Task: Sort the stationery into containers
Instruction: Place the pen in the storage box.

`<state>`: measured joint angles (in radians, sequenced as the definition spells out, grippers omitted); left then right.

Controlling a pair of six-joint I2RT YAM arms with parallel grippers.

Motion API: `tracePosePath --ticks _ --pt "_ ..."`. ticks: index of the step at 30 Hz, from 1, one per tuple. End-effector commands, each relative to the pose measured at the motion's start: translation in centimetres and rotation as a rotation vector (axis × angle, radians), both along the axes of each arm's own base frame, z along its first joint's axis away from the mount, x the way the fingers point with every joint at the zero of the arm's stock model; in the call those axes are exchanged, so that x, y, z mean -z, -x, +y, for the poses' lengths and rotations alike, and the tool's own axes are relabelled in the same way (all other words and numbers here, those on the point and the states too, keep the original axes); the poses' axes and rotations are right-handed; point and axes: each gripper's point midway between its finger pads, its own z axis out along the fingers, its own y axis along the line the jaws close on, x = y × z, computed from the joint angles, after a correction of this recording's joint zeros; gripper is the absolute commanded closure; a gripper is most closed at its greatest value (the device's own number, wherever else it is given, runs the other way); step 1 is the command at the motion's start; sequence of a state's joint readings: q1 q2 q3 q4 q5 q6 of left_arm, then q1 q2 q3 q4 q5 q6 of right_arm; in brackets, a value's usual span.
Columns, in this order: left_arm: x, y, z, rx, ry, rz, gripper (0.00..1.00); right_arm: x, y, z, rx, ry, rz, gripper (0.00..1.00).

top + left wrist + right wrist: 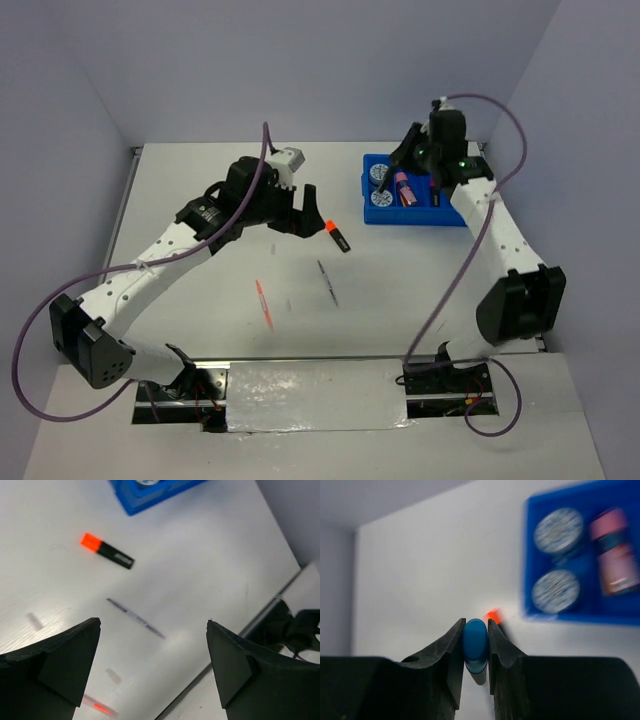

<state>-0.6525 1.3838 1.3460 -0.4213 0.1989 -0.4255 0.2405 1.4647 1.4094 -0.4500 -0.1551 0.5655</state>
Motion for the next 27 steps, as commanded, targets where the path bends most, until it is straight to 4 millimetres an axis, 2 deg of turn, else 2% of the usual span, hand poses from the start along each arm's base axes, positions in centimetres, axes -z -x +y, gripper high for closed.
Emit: tracePosePath --ticks 1,2,3,4,5,6,7,8,9,10,11,12,14,17,21,22,23,24,25,26,27 --pt "0.2 -0.2 5.4 -0.195 -0.136 0.019 0.01 -0.3 -4.3 -9.9 0.167 0.410 -0.031 1.00" --pt "0.6 0.1 5.9 -0.196 -0.151 0.025 0.01 2.0 -5.8 -11.2 0.180 0.472 0.034 1.00" --pt "1.5 0.5 6.2 -0.189 -0.172 0.033 0.01 0.5 -7.0 -12.9 0.218 0.519 0.019 1.00" --pt "1.6 0.8 6.5 -0.187 -0.175 0.031 0.01 0.8 -7.6 -13.9 0.250 0.558 0.041 1.00" --pt "1.5 1.2 6.9 -0.187 -0.177 0.027 0.01 2.4 -8.4 -15.1 0.282 0.616 0.087 1.00" --pt "1.7 1.5 6.9 -0.176 -0.178 0.031 0.01 1.5 -9.3 -15.9 0.299 0.652 0.064 1.00" --pt "2.1 1.8 7.1 -0.167 -0.186 0.040 0.01 1.5 -9.9 -16.6 0.321 0.676 0.067 1.00" --pt "2.2 2.0 7.2 -0.161 -0.186 0.045 0.01 3.3 -10.7 -17.2 0.323 0.704 0.110 1.00" --pt "2.4 2.2 7.2 -0.158 -0.188 0.053 0.01 2.3 -11.6 -17.8 0.336 0.714 0.091 1.00" --pt "2.5 2.3 7.3 -0.159 -0.189 0.059 0.01 3.0 -11.8 -18.3 0.336 0.724 0.120 1.00" --pt "2.6 2.4 7.3 -0.161 -0.191 0.065 0.01 4.7 -12.5 -18.7 0.334 0.734 0.153 1.00" --pt "2.7 2.5 7.3 -0.168 -0.191 0.077 0.01 4.4 -13.0 -19.0 0.337 0.742 0.149 1.00" --pt "2.7 2.3 7.5 -0.187 -0.194 0.084 0.01 6.2 -13.4 -19.8 0.333 0.744 0.192 1.00" --pt "2.6 2.3 7.2 -0.179 -0.181 0.092 0.01 7.5 -13.7 -20.4 0.341 0.716 0.202 1.00" --pt "2.8 1.9 6.8 -0.180 -0.176 0.101 0.01 9.6 -13.5 -20.4 0.345 0.705 0.248 0.98" --pt "2.8 1.7 6.7 -0.188 -0.176 0.106 0.01 10.1 -13.1 -22.1 0.375 0.703 0.271 0.97" --pt "3.0 1.5 6.7 -0.196 -0.182 0.110 0.01 10.7 -13.2 -22.0 0.363 0.690 0.275 0.96" --pt "2.6 1.1 6.5 -0.202 -0.176 0.105 0.01 11.5 -13.0 -22.3 0.358 0.686 0.292 0.92" --pt "2.6 0.9 6.4 -0.217 -0.172 0.112 0.01 11.9 -12.9 -22.5 0.359 0.679 0.301 0.82" --pt "2.9 0.5 6.2 -0.226 -0.178 0.124 0.01 12.5 -12.8 -22.5 0.351 0.665 0.317 0.65" --pt "2.3 0.1 5.9 -0.244 -0.161 0.129 0.01 12.6 -12.8 -22.9 0.364 0.642 0.325 0.38"
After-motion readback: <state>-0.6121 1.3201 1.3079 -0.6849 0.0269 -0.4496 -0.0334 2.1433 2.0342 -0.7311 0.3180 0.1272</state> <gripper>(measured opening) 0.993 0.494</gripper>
